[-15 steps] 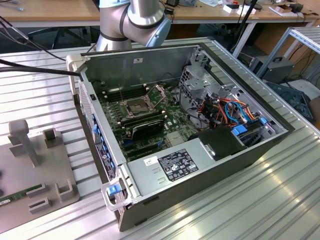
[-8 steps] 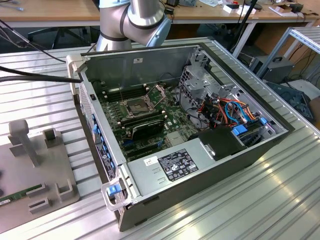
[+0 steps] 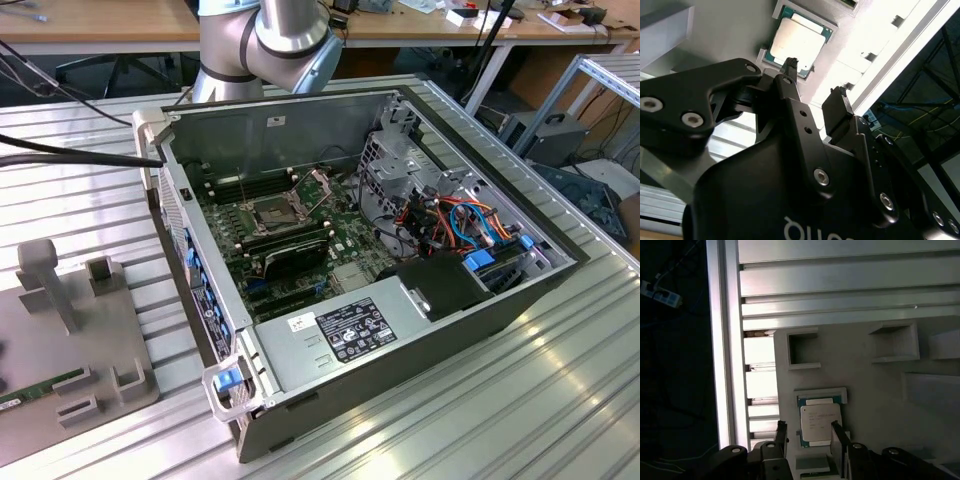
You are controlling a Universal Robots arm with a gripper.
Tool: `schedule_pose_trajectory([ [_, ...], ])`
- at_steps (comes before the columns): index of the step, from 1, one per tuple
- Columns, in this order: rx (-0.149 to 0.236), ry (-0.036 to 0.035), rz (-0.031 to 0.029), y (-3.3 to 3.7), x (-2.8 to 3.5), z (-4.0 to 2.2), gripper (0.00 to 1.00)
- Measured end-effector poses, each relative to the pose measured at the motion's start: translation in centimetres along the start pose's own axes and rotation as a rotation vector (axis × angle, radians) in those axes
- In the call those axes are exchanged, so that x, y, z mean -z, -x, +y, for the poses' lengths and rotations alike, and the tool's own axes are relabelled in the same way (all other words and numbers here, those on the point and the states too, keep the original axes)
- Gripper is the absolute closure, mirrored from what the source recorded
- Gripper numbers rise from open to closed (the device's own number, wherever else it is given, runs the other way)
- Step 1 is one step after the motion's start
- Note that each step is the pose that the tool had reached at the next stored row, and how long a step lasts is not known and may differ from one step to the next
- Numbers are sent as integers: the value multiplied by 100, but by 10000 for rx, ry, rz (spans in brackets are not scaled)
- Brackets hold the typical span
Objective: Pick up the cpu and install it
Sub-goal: 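Pick up the cpu and move it towards the insertion slot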
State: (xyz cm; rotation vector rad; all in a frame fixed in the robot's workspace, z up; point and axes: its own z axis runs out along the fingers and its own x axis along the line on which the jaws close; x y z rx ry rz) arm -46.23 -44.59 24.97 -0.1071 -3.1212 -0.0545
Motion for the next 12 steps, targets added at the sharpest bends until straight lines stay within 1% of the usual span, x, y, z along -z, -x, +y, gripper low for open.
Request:
schedule_pose_trajectory([
  [5, 0, 0, 0, 1, -22, -1, 52],
  [10, 0, 0, 0, 1, -58, -2, 52],
  [11, 0, 0, 0, 3, -155, -8, 52],
  [12, 0, 0, -1, 6, -292, -14, 52],
])
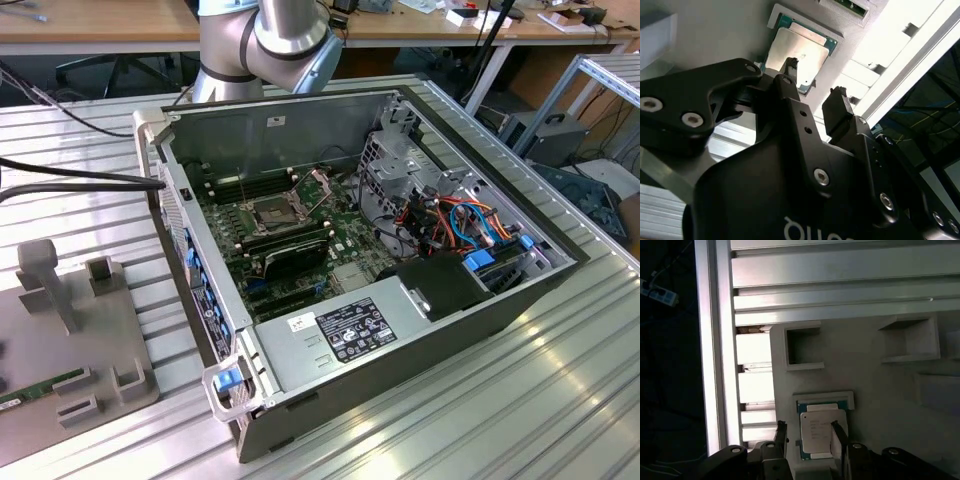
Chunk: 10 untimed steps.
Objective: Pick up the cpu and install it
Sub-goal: 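Pick up the cpu and move it towards the insertion slot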
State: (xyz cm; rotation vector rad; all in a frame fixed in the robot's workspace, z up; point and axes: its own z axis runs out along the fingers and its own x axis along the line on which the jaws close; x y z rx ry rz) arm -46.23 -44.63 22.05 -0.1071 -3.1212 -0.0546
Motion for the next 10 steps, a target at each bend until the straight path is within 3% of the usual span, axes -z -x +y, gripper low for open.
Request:
schedule_pose_trajectory([
  [1, 0, 2, -2, 0, -27, -1, 52],
  [10, 1, -1, 1, 2, -66, -40, 52],
])
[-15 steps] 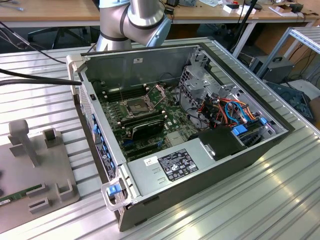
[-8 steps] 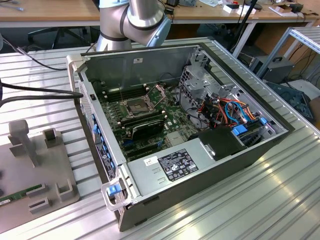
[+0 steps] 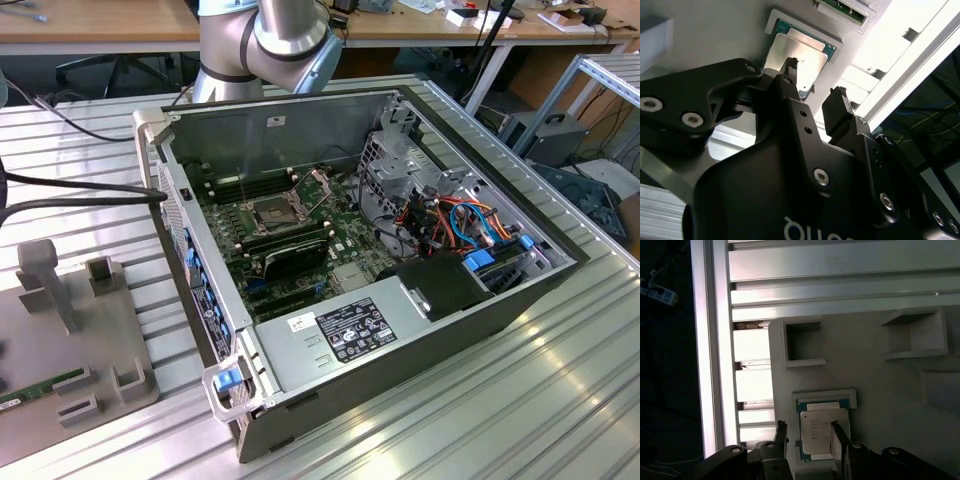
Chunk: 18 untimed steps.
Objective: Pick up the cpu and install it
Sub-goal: 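Pick up the cpu and move it towards the insertion slot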
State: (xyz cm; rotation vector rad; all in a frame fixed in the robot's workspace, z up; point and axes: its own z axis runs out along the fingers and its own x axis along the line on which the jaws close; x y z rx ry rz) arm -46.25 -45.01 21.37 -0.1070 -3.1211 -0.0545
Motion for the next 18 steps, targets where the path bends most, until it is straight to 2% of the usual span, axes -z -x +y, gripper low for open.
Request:
schedule_pose_trajectory([
  [6, -1, 1, -1, 1, -38, -31, 52],
  [13, -1, 0, 0, 2, -96, -34, 52],
  [18, -1, -1, 0, 3, -115, -35, 52],
])
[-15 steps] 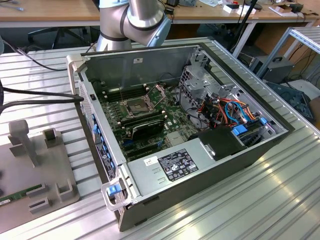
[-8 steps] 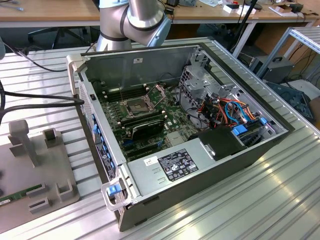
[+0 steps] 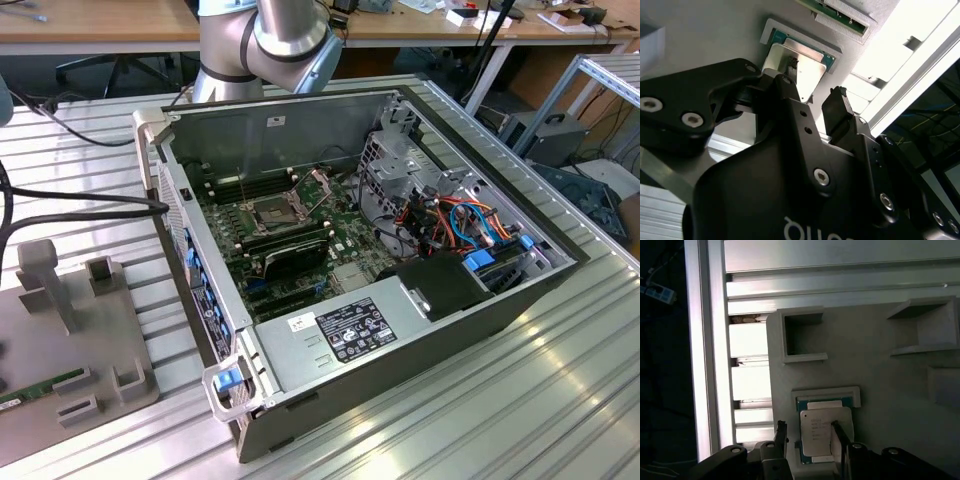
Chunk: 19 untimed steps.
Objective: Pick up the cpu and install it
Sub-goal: 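Pick up the cpu and move it towards the insertion slot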
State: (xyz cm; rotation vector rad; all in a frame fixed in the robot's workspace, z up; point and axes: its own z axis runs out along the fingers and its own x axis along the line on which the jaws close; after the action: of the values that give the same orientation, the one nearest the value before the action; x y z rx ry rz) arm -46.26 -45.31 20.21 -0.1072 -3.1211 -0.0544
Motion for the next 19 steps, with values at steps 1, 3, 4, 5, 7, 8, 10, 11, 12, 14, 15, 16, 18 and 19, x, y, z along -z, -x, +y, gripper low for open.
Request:
schedule_pose_trajectory([
  [1, 0, 1, -1, 0, -2, 0, 52],
  [3, 0, 2, 0, 0, -5, 0, 52],
  [4, 0, 2, 0, 0, -7, 0, 52],
  [5, -1, 2, 0, 0, -8, 0, 52],
  [7, 0, 3, 0, 0, -10, 0, 52],
  [8, 0, 3, 0, 0, -12, 0, 52],
  [10, 1, 3, 0, 0, -14, -1, 52],
  [11, 1, 4, -1, 0, -14, -1, 52],
  [12, 0, 3, 0, 0, -14, -1, 52],
  [14, 1, 32, 1, 1, -15, -1, 52],
  [15, 2, 64, 0, 1, -17, -1, 52],
  [16, 2, 86, 0, 1, -18, 0, 52],
  [18, 1, 97, 5, 0, -15, 0, 52],
  [19, 2, 97, 6, 0, -15, -1, 52],
])
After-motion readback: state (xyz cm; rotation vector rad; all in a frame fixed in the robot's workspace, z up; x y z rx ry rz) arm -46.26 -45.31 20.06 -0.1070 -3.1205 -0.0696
